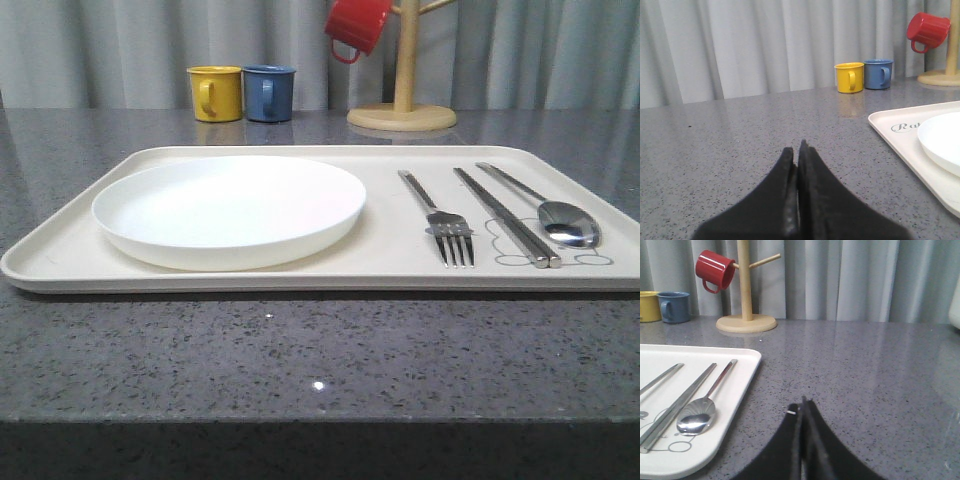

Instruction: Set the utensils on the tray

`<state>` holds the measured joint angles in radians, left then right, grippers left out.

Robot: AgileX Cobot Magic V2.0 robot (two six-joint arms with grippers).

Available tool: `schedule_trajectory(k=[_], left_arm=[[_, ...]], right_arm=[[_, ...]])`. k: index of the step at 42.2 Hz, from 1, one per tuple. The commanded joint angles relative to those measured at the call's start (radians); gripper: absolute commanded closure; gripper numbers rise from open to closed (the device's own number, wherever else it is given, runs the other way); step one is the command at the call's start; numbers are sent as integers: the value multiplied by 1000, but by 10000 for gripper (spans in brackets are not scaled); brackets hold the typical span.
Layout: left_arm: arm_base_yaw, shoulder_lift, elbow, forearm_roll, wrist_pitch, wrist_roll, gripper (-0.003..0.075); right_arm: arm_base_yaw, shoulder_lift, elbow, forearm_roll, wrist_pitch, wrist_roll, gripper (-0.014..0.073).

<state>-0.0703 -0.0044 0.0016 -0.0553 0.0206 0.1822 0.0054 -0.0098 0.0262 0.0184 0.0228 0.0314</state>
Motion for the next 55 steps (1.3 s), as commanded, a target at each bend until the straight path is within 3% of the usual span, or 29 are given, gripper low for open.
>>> schedule_trajectory(k=[1,55], left_arm=[[-5,-19,20,-9,-80,-9,740],[34,-19,20,-9,-80,-9,740]], right_arm=[[-5,-17,2,0,-85,-3,661],[-5,-17,2,0,-85,-3,661]])
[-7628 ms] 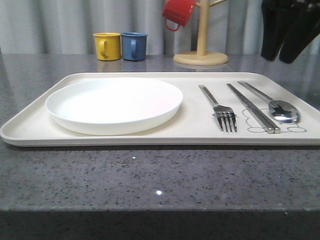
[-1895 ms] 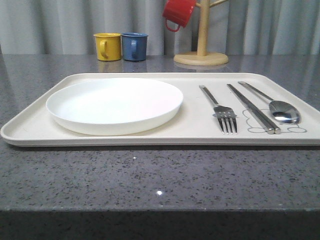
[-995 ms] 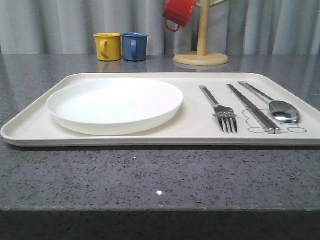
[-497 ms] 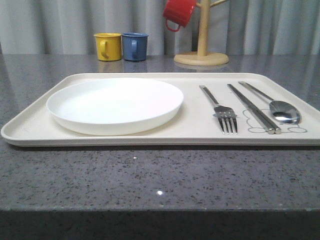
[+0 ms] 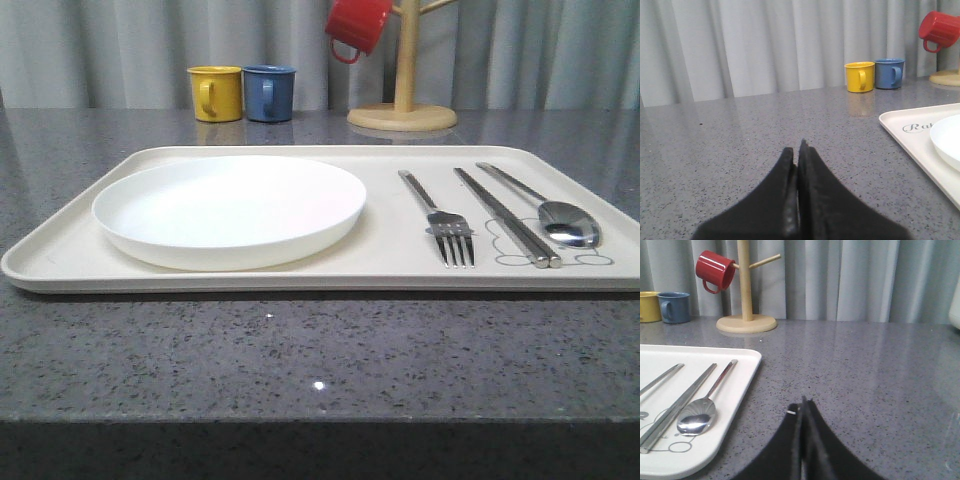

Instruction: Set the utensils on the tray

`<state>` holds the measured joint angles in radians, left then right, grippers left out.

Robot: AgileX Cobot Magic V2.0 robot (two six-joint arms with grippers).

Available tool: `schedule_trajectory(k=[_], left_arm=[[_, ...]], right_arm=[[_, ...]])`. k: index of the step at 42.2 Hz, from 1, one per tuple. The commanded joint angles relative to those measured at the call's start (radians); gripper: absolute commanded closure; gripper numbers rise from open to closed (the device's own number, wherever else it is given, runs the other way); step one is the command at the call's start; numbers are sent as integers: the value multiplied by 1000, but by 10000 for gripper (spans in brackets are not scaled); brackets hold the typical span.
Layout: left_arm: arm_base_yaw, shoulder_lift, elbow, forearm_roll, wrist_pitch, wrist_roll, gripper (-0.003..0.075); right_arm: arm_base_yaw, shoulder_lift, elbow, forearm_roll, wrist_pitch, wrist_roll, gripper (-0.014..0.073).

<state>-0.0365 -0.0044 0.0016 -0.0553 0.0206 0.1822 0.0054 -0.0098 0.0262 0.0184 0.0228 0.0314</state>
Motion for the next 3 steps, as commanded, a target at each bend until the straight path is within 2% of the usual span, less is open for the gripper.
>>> schedule_trajectory(k=[1,3], left_arm=[[1,-19,20,-9,-80,-9,740],[1,-19,20,-9,-80,-9,740]], right_arm=[[-5,-17,2,0,-85,-3,661],[-5,-17,2,0,-85,-3,661]])
